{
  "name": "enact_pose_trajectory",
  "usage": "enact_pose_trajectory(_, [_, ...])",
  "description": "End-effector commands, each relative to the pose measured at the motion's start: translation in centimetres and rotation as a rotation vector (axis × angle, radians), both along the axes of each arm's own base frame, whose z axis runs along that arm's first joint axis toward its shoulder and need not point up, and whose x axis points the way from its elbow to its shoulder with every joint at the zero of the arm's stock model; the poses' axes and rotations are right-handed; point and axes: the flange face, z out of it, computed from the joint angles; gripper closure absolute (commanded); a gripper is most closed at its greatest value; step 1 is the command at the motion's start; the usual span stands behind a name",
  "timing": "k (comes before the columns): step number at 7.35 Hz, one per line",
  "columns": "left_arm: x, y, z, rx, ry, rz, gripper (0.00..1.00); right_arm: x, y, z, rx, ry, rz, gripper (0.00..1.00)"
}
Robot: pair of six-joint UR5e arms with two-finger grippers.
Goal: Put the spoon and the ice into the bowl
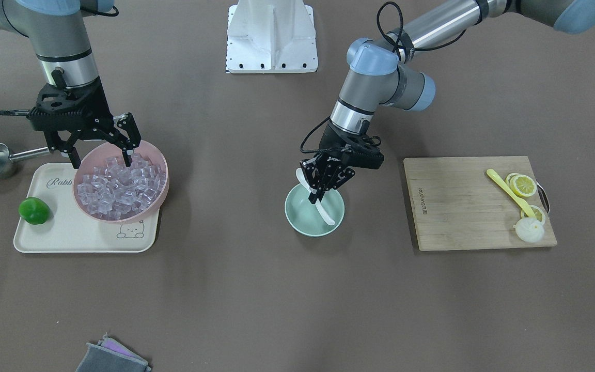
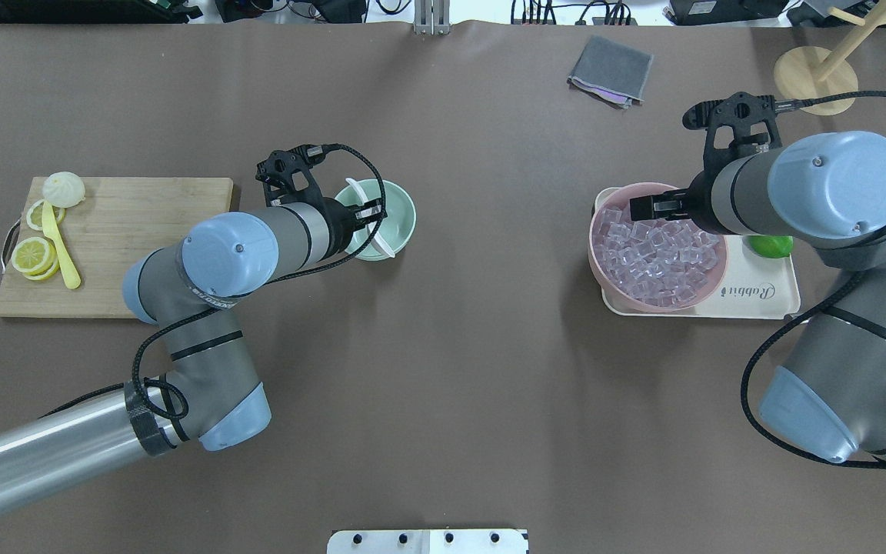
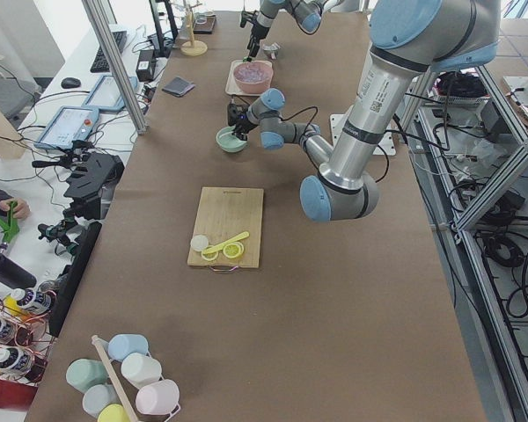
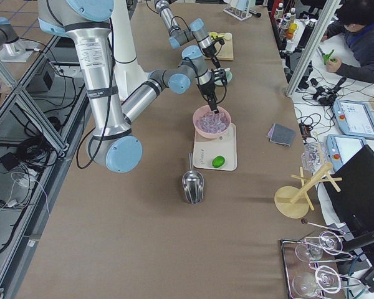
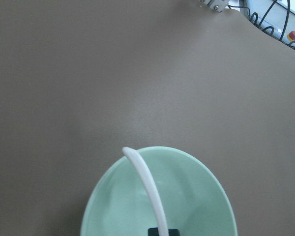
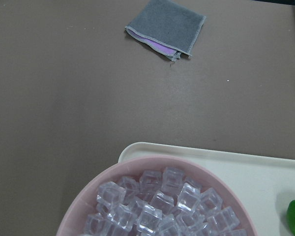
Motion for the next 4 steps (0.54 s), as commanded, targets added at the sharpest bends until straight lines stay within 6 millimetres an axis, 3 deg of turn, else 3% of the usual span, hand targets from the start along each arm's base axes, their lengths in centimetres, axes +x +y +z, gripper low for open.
enact_pose_trajectory(1, [0.22,-0.57,0.99,0.004,-0.03,-0.045,1.0,-0.55,0.38,-0.07,0.001,-0.001,-0.01,0.0])
enact_pose_trajectory(2, [0.2,-0.6,1.56,0.007,-0.044,-0.045,0.41,-0.78,0.49,-0.01,0.0,0.0,-0.013,0.0])
enact_pose_trajectory(3, [0.3,-0.65,1.93,0.037,-0.074,-0.031,0.02,-0.85,0.54,0.0,0.0,0.0,-0.014,0.0])
enact_pose_trajectory(4, [-0.14,-0.56,1.44,0.057,-0.07,-0.021,0.02,-0.98,0.64,0.0,0.0,0.0,-0.017,0.0])
